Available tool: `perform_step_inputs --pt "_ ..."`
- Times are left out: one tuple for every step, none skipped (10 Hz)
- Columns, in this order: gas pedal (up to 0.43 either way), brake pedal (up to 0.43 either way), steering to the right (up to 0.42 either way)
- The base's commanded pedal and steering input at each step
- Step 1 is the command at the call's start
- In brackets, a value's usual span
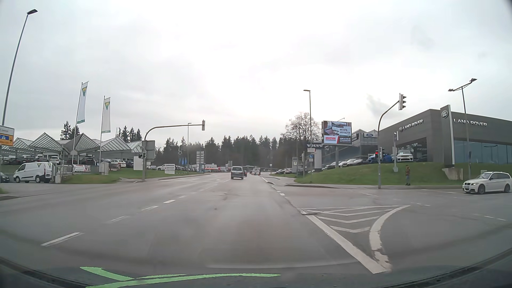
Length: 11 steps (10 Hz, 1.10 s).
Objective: Follow the waypoints while adhering to traffic rules and regulations
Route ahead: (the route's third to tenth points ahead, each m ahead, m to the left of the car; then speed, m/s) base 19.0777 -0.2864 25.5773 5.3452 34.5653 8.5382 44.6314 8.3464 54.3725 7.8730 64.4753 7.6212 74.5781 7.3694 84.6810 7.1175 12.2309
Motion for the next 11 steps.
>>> perform_step_inputs --pt "0.067 0.0 -0.003" --pt "0.059 0.0 -0.002" --pt "0.059 0.0 -0.002" --pt "0.059 0.0 -0.002" --pt "0.059 0.0 -0.002" --pt "0.047 0.0 -0.002" --pt "0.047 0.0 0.0" --pt "0.047 0.0 0.0" --pt "0.039 0.0 0.0" --pt "0.039 0.0 0.0" --pt "0.039 0.0 0.0"
